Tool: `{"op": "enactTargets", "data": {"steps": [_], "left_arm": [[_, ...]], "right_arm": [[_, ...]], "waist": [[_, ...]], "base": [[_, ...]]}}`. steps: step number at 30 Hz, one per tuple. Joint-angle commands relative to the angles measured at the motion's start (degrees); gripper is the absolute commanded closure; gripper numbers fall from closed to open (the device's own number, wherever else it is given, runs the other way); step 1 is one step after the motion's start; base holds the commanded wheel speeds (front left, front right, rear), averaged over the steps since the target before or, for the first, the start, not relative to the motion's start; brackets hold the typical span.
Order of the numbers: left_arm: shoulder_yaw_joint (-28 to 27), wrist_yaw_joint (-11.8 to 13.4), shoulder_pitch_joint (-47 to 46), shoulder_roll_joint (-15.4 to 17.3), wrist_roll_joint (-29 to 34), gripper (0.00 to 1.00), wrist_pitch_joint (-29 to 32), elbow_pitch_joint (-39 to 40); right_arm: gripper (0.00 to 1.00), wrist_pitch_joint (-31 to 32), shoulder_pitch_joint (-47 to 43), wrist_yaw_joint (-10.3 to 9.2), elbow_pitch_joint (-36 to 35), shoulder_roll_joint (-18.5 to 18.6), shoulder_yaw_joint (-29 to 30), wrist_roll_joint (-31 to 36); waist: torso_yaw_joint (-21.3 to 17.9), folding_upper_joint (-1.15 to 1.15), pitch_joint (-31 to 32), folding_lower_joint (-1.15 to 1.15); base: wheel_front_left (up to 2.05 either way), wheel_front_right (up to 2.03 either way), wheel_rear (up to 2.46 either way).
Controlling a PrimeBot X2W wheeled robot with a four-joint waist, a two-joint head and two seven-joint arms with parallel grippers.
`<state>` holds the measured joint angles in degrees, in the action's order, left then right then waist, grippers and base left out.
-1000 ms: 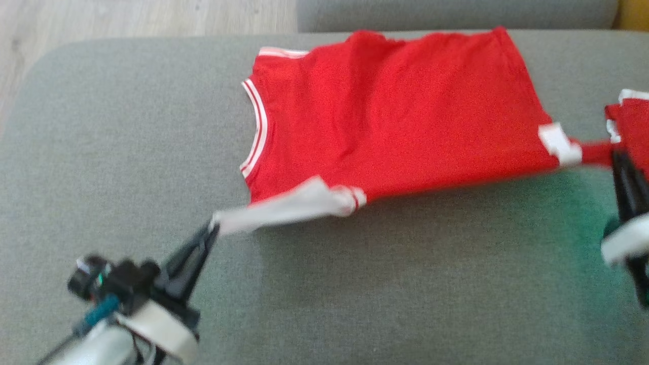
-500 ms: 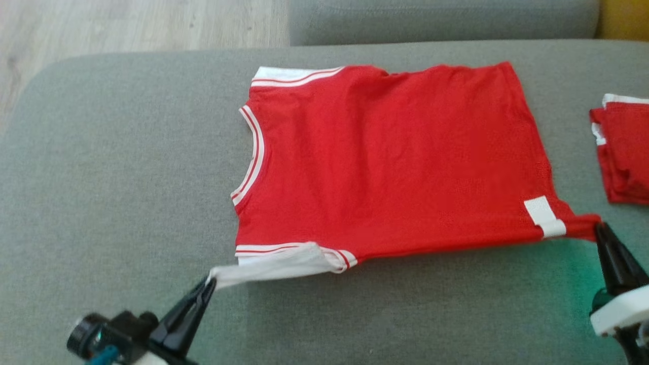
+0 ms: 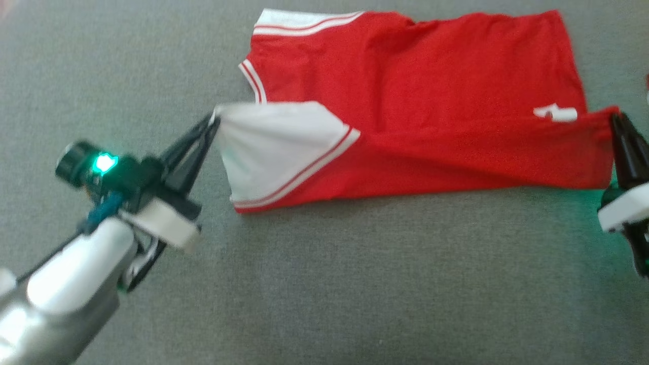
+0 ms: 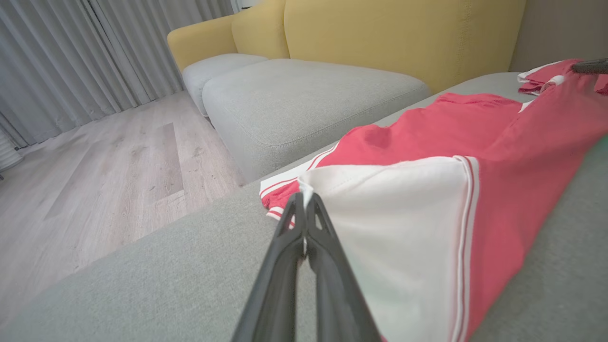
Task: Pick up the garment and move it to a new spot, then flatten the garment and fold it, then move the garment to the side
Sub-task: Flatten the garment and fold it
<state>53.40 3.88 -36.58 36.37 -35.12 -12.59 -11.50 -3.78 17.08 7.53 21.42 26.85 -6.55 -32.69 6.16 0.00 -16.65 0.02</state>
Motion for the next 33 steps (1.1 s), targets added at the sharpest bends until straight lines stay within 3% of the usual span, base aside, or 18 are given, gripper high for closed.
{"op": "enactTargets", "data": {"steps": [1,5,6,7,8,9,12,21,33], "left_arm": [[-2.96,-0.85,-4.36,0.85,0.98,1.0,-0.18,-1.24],[-2.7,-2.94,-8.53,-2.09,1.71,1.0,-0.74,-6.95],[-2.68,-3.18,-9.11,-2.82,1.86,1.0,-0.96,-8.34],[-2.88,-3.23,-9.38,-3.63,1.69,0.8,-1.19,-9.67],[-3.09,-3.25,-9.42,-4.37,1.55,0.55,-1.44,-10.82],[-3.4,-3.16,-9.32,-5.0,1.55,0.0,-1.72,-11.74],[-6.04,-1.57,-5.43,-7.11,0.09,0.0,-2.32,-13.39],[-14.62,2.53,13.97,-13.42,-3.64,0.0,-2.4,-8.27],[-16.58,0.07,14.84,-19.15,-4.34,0.0,-2.41,-18.58]], "right_arm": [[1.0,0.22,1.97,-0.04,-0.44,1.73,-1.13,0.69],[1.0,-0.17,5.67,-0.04,2.23,1.83,-2.71,2.1],[0.8,-0.47,6.41,-0.04,3.0,1.64,-3.01,2.29],[0.51,-0.84,7.06,-0.04,3.82,1.34,-3.13,2.38],[0.03,-1.26,7.59,-0.04,4.68,1.0,-3.12,2.45],[0.0,-1.78,8.03,-0.04,5.49,0.64,-3.12,2.59],[0.0,-4.81,8.18,-0.04,7.85,-1.01,-3.52,3.1],[0.0,-8.5,4.39,-0.04,9.38,-4.17,-2.7,1.56],[0.0,-8.33,4.31,-0.04,9.3,-4.5,-2.61,2.52]], "waist": [[0.92,0.0,-2.01,-0.02],[1.04,0.0,-3.1,-0.02],[1.02,0.0,-3.24,-0.02],[0.96,0.0,-3.32,-0.02],[0.87,0.0,-3.3,-0.02],[0.77,0.0,-3.17,-0.02],[0.2,0.0,-1.41,-0.02],[-1.09,0.0,2.29,-0.02],[-2.39,0.0,1.28,-0.02]], "base": [[0.0,0.0,0.0],[0.0,0.0,0.0],[0.0,0.0,0.0],[0.0,0.0,0.0],[0.0,0.0,0.0],[0.0,0.0,0.0],[0.0,0.0,0.0],[0.0,0.0,0.0],[0.0,0.0,0.0]]}}
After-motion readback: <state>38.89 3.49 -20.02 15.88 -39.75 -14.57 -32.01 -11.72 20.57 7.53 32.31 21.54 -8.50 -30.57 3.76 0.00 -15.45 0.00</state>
